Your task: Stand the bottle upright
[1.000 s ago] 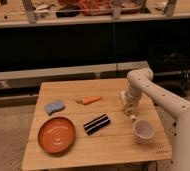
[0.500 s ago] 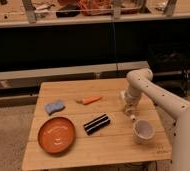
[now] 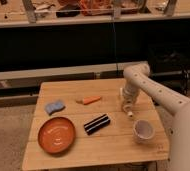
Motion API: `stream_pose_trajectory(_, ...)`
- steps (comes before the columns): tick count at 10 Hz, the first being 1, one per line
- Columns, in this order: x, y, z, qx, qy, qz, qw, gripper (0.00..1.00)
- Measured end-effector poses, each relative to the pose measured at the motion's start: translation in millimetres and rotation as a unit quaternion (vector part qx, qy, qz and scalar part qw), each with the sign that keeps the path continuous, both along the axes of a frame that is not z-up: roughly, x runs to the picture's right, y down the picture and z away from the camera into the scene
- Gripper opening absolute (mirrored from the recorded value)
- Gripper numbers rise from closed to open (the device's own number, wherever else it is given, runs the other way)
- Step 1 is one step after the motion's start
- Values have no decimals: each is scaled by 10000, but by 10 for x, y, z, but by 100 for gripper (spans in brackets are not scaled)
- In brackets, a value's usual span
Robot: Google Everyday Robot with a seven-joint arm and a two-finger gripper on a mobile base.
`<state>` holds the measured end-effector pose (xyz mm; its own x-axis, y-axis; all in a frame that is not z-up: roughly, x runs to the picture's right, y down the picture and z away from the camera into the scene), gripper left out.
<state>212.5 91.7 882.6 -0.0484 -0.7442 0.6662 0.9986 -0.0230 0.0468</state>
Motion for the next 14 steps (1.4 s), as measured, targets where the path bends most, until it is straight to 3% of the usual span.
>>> stream_pose_trajectory(3, -230, -372, -311, 143, 162, 109, 9997, 0)
stream_pose_trajectory(5, -360, -452, -394, 199, 274, 350, 9988, 0)
stream_pose_trajectory(6, -418, -482, -418, 273, 385, 679, 9966, 0)
stream_pose_trajectory(7, -475, -499, -441, 352, 593, 1176, 9907, 0)
stream_pose_trajectory(9, -609, -530, -498, 547, 893, 1971, 9748, 0)
stream_pose_trajectory(11, -735, -555, -628, 956, 1228, 2771, 9481, 0)
stream_pose_trajectory(12, -724, -571, -656, 1057, 1289, 2859, 9437, 0)
stream_pose_trajectory(13, -741, -565, -662, 1013, 1282, 2872, 9438, 0)
stream_pose_trajectory(14, -704, -598, -635, 979, 1361, 2637, 9499, 0)
